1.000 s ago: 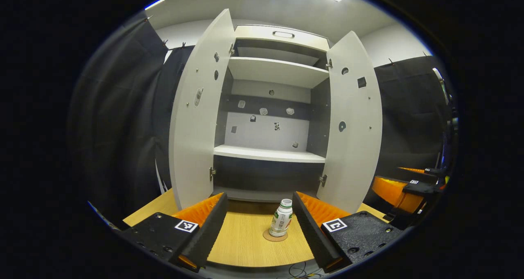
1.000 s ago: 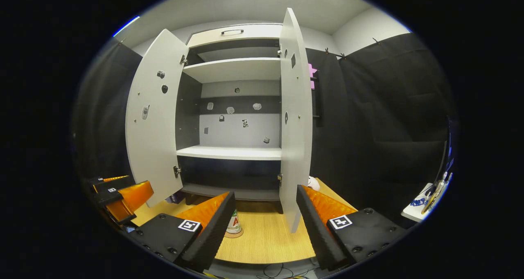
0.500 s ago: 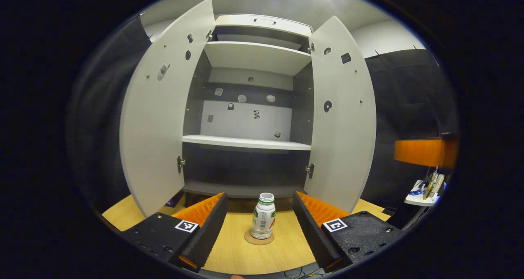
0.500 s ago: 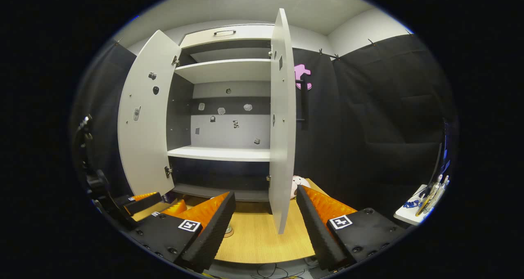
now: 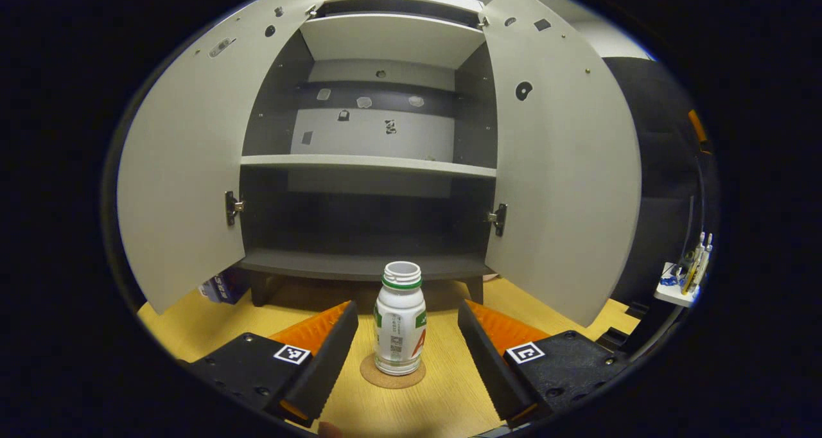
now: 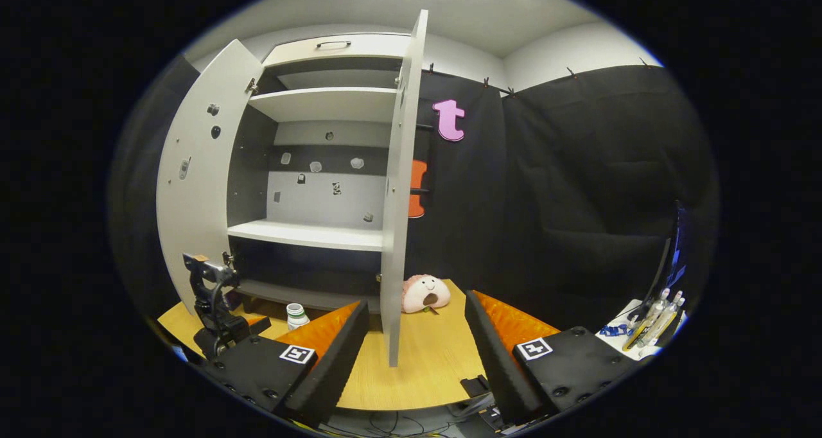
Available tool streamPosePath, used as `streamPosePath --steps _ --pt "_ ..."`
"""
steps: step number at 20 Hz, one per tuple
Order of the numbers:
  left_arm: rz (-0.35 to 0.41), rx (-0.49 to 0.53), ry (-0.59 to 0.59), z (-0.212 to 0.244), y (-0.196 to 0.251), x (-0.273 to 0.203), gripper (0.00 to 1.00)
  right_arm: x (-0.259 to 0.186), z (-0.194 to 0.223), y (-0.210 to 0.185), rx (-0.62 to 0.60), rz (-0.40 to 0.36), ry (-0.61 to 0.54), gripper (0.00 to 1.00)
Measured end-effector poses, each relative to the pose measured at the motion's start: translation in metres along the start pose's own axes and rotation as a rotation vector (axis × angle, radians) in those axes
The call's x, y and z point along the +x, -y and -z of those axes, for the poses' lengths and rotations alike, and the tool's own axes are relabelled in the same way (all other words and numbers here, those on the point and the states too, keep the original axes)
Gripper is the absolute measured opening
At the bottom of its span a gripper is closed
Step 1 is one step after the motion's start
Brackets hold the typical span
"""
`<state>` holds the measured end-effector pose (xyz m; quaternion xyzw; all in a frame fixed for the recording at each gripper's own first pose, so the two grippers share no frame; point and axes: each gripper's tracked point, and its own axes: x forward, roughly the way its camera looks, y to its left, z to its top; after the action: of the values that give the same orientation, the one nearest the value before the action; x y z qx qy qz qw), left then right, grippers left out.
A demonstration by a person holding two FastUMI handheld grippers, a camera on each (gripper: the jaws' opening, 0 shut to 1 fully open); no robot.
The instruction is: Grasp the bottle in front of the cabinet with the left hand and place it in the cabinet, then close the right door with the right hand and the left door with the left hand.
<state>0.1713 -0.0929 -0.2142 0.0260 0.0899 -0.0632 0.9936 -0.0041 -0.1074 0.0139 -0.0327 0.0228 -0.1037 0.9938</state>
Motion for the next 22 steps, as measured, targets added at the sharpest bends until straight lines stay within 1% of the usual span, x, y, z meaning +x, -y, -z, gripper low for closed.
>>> streamPosePath --steps 3,4,7,8,11,12,13,14,16,18,22 --pt "-0.016 0.018 -0.021 0.020 -0.004 0.023 0.96 0.008 0.001 0.009 0.000 0.021 -0.016 0.98" --pt "-0.013 0.027 -0.030 0.027 -0.004 0.031 0.96 0.011 0.002 0.012 -0.005 0.027 -0.020 0.93" --pt "0.000 0.054 -0.055 0.038 -0.001 0.052 0.96 0.020 0.001 0.017 -0.006 0.042 -0.027 0.93" --pt "-0.003 0.060 -0.055 0.041 -0.002 0.057 0.96 0.023 0.001 0.018 -0.001 0.043 -0.029 0.98" --pt "0.004 0.060 -0.067 0.049 -0.001 0.069 0.96 0.029 0.003 0.028 -0.002 0.050 -0.047 0.98" --pt "0.003 0.059 -0.074 0.051 -0.001 0.072 0.89 0.032 0.003 0.028 -0.004 0.052 -0.051 0.98" --pt "0.006 0.060 -0.064 0.049 -0.002 0.076 0.81 0.034 0.003 0.028 -0.006 0.053 -0.052 0.98" --pt "0.012 0.060 -0.072 0.049 -0.001 0.077 0.76 0.036 0.003 0.029 -0.008 0.053 -0.053 0.98" --pt "0.017 0.049 -0.084 0.044 -0.001 0.075 0.76 0.041 0.004 0.028 -0.009 0.046 -0.054 0.98" --pt "0.019 0.041 -0.074 0.029 -0.003 0.071 0.75 0.044 0.003 0.025 -0.005 0.034 -0.051 0.98" --pt "0.047 0.051 -0.080 -0.002 -0.009 0.057 0.75 0.050 0.010 0.015 0.017 0.001 -0.048 0.98"
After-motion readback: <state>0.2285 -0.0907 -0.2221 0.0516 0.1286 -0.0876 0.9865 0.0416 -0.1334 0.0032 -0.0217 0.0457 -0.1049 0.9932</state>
